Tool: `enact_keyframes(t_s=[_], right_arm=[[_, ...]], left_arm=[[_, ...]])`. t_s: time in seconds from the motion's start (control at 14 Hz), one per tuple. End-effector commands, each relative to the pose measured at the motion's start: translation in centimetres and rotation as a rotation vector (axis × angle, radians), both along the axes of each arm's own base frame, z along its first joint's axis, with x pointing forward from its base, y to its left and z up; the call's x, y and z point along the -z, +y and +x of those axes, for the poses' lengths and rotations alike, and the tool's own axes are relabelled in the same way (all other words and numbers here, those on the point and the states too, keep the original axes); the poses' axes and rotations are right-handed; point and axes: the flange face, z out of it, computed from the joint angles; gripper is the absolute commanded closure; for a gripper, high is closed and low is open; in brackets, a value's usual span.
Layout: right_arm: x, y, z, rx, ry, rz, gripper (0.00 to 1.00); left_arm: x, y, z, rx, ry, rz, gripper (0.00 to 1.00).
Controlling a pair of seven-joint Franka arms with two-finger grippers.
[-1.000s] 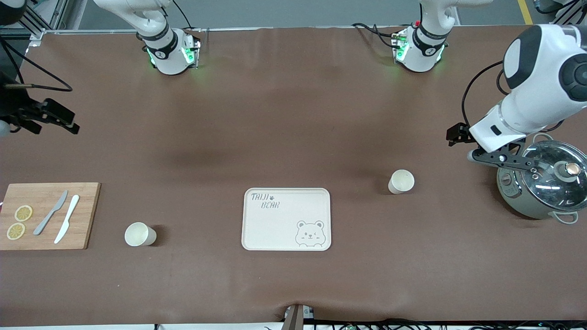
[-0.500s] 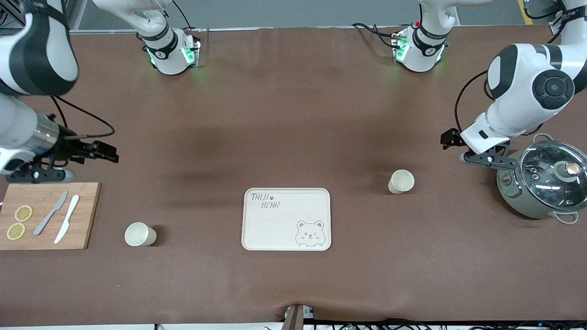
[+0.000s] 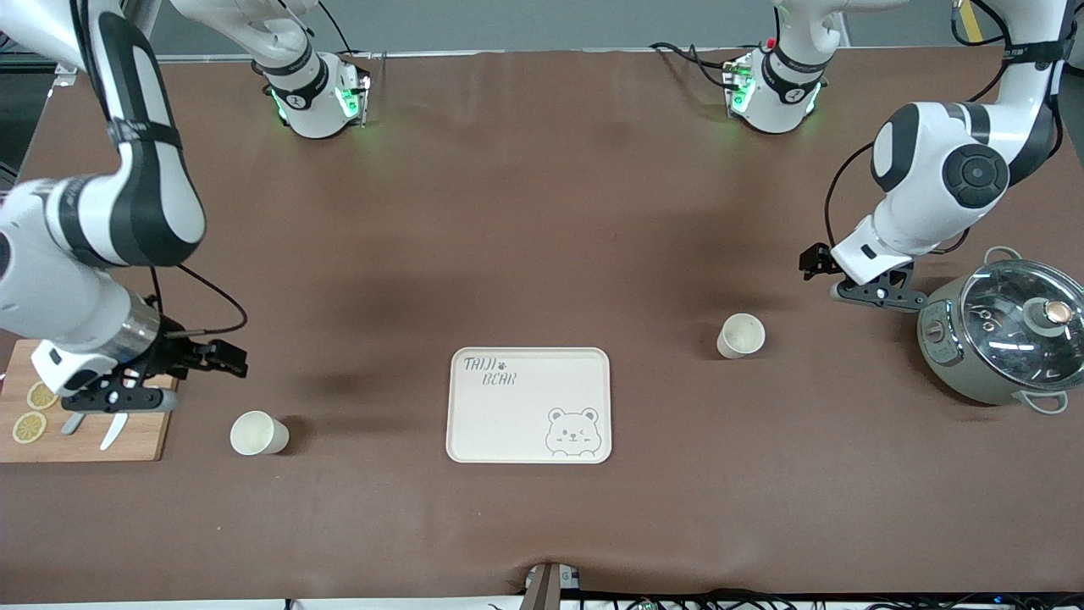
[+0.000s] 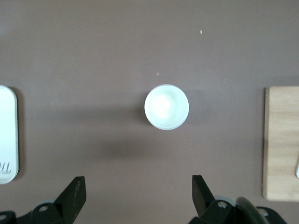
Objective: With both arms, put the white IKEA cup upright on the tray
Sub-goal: 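Lower both grippers around the white cups and close them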
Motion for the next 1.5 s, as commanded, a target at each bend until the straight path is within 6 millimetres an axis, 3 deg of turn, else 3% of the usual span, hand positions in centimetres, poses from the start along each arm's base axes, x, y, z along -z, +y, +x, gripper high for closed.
enact_keyframes(t_s=[0.0,0.43,0.79,1.07,1.21,1.29,1.43], right_arm=[[2.5,0.2,2.0,0.005,-0.051,0.004,0.00],[9.6,0.2,4.5,0.009,-0.162,-0.011,0.00],[14.4,0.3,4.8,0.007,-0.181,-0.018,0.00],[17.2,0.7,4.3,-0.004,-0.142,-0.022,0.00],[17.7,1.4,4.1,-0.013,-0.133,-0.022,0.00],[17.7,1.5,4.1,-0.014,-0.131,-0.022,0.10],[17.6,1.5,4.1,-0.015,-0.133,-0.023,0.41]], left_arm=[[1.6,-0.5,0.6,0.020,-0.016,0.002,0.00],[4.1,-6.4,3.2,0.009,-0.015,-0.037,0.00],[6.7,-7.6,4.2,-0.002,-0.052,-0.052,0.00],[6.8,-7.7,5.0,-0.001,-0.059,-0.057,0.00],[6.6,-7.7,5.2,0.000,-0.064,-0.058,0.00],[6.8,-7.8,5.6,-0.001,-0.063,-0.060,0.00],[7.4,-7.8,6.2,0.007,-0.062,-0.060,0.00]])
